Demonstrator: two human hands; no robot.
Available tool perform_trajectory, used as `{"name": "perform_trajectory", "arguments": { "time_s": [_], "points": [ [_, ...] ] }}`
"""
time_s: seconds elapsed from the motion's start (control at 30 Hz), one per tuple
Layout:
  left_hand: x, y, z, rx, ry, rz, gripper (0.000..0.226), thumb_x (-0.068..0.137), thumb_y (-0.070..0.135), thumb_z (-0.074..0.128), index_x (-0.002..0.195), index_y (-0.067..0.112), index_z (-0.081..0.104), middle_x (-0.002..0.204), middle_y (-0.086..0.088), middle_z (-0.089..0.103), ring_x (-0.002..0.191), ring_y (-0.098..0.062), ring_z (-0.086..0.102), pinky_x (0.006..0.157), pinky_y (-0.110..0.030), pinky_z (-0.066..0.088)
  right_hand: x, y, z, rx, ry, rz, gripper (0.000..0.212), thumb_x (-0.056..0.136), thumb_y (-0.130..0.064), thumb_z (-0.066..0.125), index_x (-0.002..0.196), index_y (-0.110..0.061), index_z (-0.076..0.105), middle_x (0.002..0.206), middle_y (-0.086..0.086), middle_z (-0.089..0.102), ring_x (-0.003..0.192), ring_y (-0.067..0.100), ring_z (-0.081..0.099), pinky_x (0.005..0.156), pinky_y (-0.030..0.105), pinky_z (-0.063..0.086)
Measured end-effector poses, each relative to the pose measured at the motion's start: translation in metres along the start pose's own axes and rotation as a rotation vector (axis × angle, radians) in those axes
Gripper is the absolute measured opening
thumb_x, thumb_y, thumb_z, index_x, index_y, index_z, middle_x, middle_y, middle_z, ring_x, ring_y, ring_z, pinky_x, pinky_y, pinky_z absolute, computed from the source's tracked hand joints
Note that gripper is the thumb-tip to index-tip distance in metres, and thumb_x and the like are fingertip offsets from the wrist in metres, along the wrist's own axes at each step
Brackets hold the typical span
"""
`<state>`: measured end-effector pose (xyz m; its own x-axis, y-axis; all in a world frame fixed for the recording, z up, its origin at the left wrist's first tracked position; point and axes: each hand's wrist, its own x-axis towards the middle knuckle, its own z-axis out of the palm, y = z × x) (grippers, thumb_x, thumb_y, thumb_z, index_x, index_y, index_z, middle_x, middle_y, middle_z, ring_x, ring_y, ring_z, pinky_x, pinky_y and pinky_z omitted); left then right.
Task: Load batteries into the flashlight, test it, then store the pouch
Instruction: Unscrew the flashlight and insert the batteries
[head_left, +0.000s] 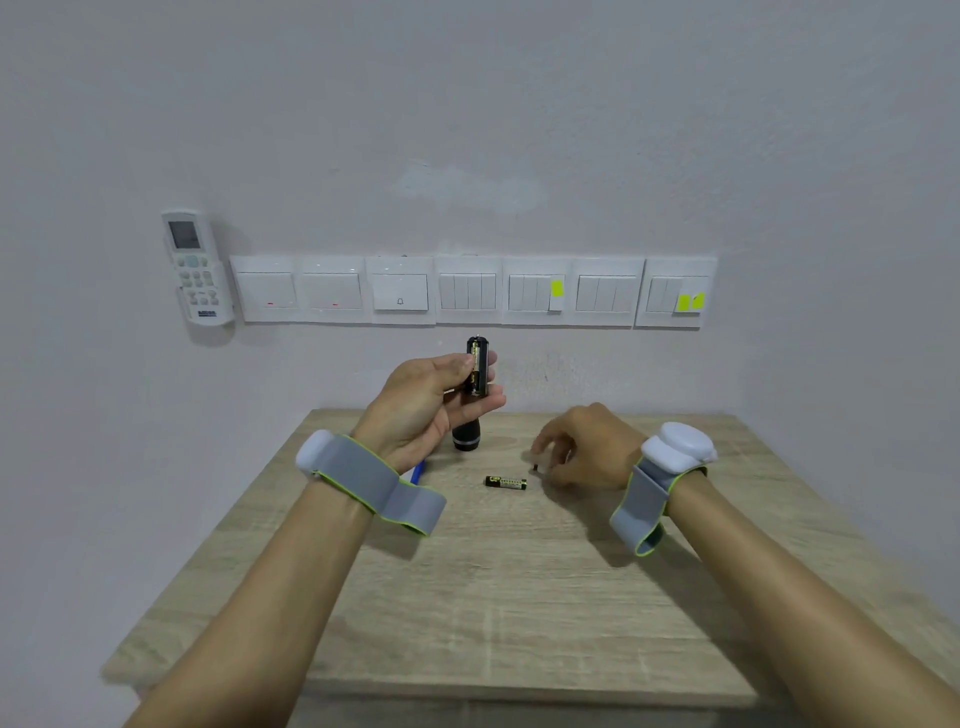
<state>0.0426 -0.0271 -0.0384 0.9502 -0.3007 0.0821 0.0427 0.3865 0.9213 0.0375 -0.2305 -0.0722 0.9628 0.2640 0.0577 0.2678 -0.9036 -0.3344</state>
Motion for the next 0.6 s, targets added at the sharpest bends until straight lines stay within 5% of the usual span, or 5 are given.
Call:
{"name": "perform_trajectory", "arguments": {
  "time_s": [0.13, 0.2, 0.3, 0.6],
  "points": [
    [-0.002, 0.0, 0.003, -0.012, -0.045, 0.022, 0.027, 0.101, 0.008, 0.041, 0.118, -0.004, 0.059, 0.089, -0.012, 0.065, 0.074, -0.021, 0.066, 0.069, -0.035, 0.062, -0.002, -0.007, -0.012, 0.161, 0.346, -0.039, 0.027, 0.079, -0.01, 0.066, 0.101, -0.022, 0.075, 0.074, -0.003, 0.069, 0.07, 0.018, 0.067, 0.07, 0.015, 0.046],
    [-0.003, 0.002, 0.004, 0.007, -0.052, 0.016, 0.028, 0.102, 0.01, 0.04, 0.122, 0.005, 0.059, 0.09, -0.009, 0.067, 0.077, -0.02, 0.065, 0.064, -0.032, 0.06, -0.004, -0.015, -0.02, 0.317, 0.53, -0.049, 0.024, 0.077, -0.008, 0.069, 0.095, -0.023, 0.075, 0.072, -0.002, 0.069, 0.065, 0.015, 0.07, 0.063, 0.008, 0.048],
    [-0.002, 0.002, 0.004, 0.013, -0.052, -0.003, 0.031, 0.103, 0.011, 0.037, 0.124, 0.008, 0.059, 0.089, -0.008, 0.068, 0.074, -0.018, 0.062, 0.06, -0.026, 0.056, -0.009, -0.031, -0.032, 0.521, 0.735, -0.094, 0.018, 0.078, -0.009, 0.071, 0.093, -0.019, 0.072, 0.074, -0.001, 0.069, 0.06, 0.013, 0.069, 0.065, 0.016, 0.054],
    [0.0, 0.0, 0.001, -0.058, -0.064, 0.013, 0.025, 0.1, 0.008, 0.043, 0.111, 0.001, 0.064, 0.094, -0.011, 0.064, 0.079, -0.018, 0.067, 0.07, -0.024, 0.059, -0.02, -0.057, -0.045, 0.758, 0.79, -0.153, 0.016, 0.079, -0.01, 0.075, 0.094, -0.013, 0.069, 0.084, 0.0, 0.07, 0.064, 0.016, 0.072, 0.071, 0.038, 0.061]
  ]
}}
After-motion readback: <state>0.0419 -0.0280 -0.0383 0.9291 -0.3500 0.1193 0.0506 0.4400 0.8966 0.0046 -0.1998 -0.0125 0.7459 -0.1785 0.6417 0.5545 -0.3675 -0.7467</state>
